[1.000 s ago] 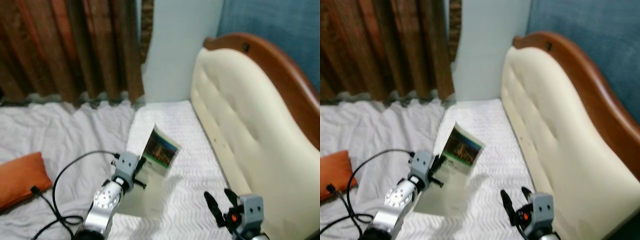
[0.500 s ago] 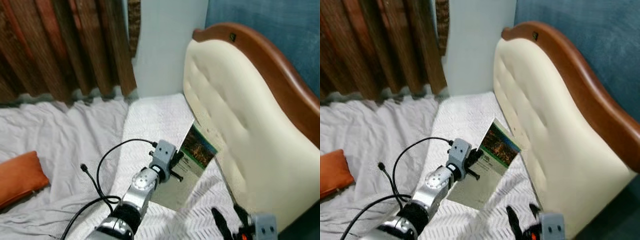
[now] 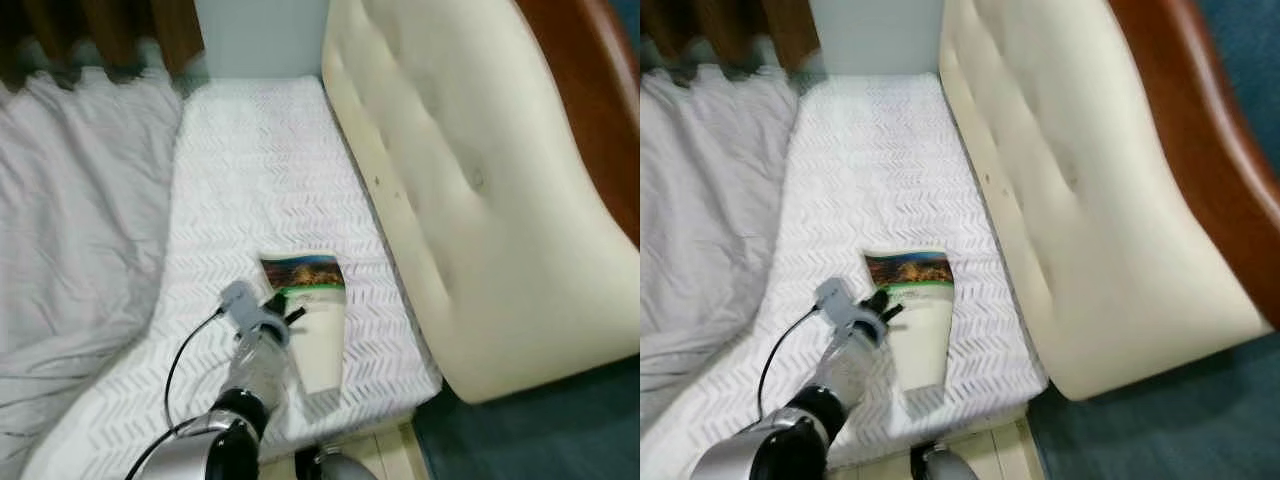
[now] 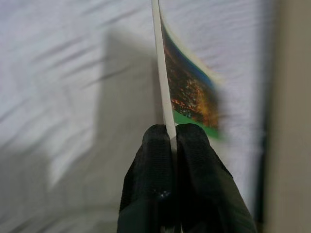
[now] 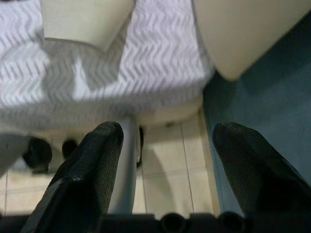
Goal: Clean up the room
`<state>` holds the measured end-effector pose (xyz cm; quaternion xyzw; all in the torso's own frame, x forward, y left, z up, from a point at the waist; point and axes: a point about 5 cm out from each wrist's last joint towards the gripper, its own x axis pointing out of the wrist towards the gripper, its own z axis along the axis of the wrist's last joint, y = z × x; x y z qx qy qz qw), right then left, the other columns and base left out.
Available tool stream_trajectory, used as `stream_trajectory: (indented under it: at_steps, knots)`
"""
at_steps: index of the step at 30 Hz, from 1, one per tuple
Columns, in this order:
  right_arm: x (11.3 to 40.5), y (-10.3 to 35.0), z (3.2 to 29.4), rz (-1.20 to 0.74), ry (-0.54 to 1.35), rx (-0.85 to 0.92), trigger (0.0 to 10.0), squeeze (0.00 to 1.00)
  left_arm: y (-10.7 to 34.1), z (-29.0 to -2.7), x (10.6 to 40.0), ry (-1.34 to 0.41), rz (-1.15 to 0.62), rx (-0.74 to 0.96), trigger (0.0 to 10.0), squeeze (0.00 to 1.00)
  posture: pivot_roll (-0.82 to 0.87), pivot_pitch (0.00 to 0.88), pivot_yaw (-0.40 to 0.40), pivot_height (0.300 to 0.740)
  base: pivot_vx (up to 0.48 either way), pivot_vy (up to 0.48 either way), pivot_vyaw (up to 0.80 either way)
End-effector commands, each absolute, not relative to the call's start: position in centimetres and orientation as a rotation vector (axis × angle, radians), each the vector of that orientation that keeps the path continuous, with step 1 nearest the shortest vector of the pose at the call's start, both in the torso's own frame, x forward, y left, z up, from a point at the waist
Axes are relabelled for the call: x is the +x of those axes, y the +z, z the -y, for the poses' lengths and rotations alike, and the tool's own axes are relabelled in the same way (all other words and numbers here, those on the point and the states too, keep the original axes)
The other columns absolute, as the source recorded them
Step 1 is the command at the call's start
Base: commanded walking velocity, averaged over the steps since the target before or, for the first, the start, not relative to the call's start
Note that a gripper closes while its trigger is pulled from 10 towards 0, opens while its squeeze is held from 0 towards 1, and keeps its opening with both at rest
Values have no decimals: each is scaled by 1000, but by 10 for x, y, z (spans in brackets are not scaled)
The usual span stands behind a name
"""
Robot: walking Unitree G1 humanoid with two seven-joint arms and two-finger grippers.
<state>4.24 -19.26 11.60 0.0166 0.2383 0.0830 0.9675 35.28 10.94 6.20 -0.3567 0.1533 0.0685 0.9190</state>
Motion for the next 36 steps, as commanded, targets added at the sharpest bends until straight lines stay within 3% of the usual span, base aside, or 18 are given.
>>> stream_trajectory:
  at_steps: [1,5,8,10,13,15,18,22,28,30,36]
  knots:
    - [40,117,192,-509,181,34,10000,0,34,-132,335,286,-406,-787,10000,0,-582,509,-208,740,0,0,0]
    - [43,118,191,-509,183,44,10000,0,31,-150,333,304,-409,-723,10000,0,-553,503,-195,740,0,0,0]
    - [50,114,185,-487,177,89,10000,0,47,-180,342,239,-351,-467,10000,0,-499,502,-159,740,0,0,0]
    - [51,112,184,-485,175,98,10000,0,52,-186,344,229,-332,-423,10000,0,-499,502,-159,740,0,0,0]
    - [55,107,178,-482,181,117,10000,0,73,-218,351,217,-233,-280,10000,0,-468,501,-135,740,0,0,0]
    - [57,104,177,-477,180,125,10000,0,77,-234,348,160,-233,-65,10000,0,-450,496,-123,740,0,0,0]
    - [59,102,177,-475,176,129,10000,0,74,-245,342,112,-267,105,10000,0,-435,495,-117,740,0,0,0]
    - [61,101,177,-472,176,130,10000,0,62,-243,335,65,-316,166,10000,0,-433,494,-116,740,0,0,0]
    - [61,102,178,-469,176,125,10000,0,39,-203,328,-23,-368,10,10000,0,-446,504,-125,740,0,0,0]
    - [58,104,179,-474,178,119,10000,0,35,-174,330,-47,-378,-47,10000,0,-455,508,-126,740,0,0,0]
    - [51,107,179,-493,176,111,10000,0,54,-143,347,-50,-316,-124,10000,0,-485,524,-139,740,0,0,0]
